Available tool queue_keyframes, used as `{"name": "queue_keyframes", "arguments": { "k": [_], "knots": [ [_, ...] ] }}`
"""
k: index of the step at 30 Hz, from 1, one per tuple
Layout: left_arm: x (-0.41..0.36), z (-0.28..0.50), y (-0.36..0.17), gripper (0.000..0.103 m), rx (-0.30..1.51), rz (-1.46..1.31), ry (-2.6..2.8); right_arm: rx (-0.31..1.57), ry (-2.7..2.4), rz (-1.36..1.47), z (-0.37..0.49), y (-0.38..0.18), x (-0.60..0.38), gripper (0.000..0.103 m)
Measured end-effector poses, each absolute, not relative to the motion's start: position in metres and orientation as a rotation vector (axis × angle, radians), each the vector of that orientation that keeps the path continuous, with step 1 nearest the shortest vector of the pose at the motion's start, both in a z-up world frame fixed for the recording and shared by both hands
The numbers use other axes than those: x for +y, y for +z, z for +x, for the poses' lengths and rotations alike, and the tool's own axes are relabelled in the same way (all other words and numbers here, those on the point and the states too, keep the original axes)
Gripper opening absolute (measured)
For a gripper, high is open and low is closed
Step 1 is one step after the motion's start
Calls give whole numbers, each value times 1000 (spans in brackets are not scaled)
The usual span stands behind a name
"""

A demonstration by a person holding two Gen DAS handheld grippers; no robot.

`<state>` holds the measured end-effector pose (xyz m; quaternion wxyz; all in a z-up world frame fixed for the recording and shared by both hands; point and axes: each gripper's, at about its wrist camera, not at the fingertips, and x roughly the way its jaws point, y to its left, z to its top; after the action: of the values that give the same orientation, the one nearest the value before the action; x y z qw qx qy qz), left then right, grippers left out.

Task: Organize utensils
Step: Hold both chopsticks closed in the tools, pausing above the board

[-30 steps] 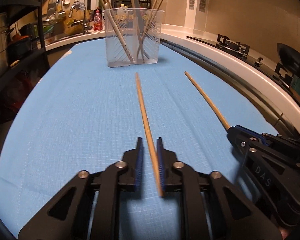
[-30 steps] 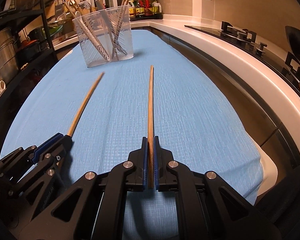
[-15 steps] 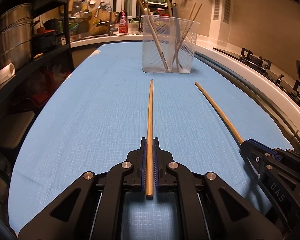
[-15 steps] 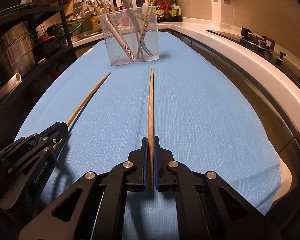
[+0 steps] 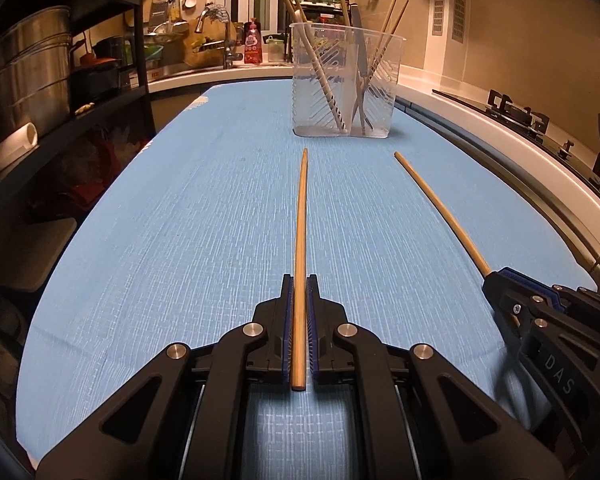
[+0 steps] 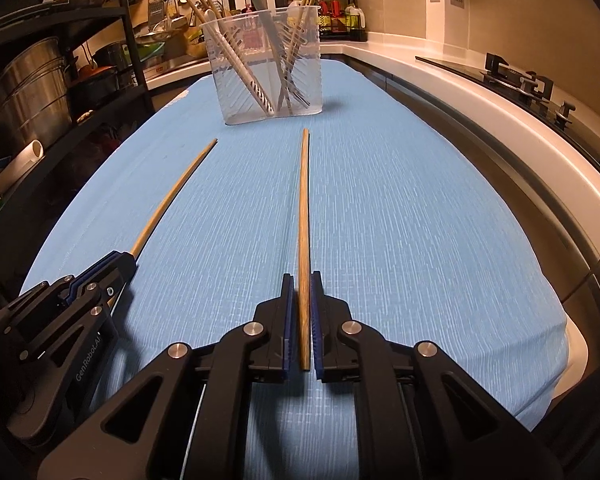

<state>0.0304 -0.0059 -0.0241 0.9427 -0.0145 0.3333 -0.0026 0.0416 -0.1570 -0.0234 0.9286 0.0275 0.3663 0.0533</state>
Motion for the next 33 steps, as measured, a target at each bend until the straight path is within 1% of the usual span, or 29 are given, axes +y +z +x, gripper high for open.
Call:
{"name": "queue_keyframes", "arguments": {
  "k": [1, 2, 4, 23, 33],
  "knots": [
    [-6, 31, -24, 6, 679, -27, -9, 750, 109, 54, 41, -23, -157, 9],
    [-7, 31, -23, 6, 679, -26, -15, 749, 110, 48, 42, -23, -156, 6],
    [-7, 30, -23, 6, 679, -25, -20, 745, 114, 41, 41, -23, -156, 6],
    [-5, 25, -25, 6, 670, -44, 1, 730, 110, 20, 42, -23, -152, 6],
    [-5, 24, -25, 6, 669, -40, 0, 711, 86, -62, 38, -24, -142, 6]
  ]
}}
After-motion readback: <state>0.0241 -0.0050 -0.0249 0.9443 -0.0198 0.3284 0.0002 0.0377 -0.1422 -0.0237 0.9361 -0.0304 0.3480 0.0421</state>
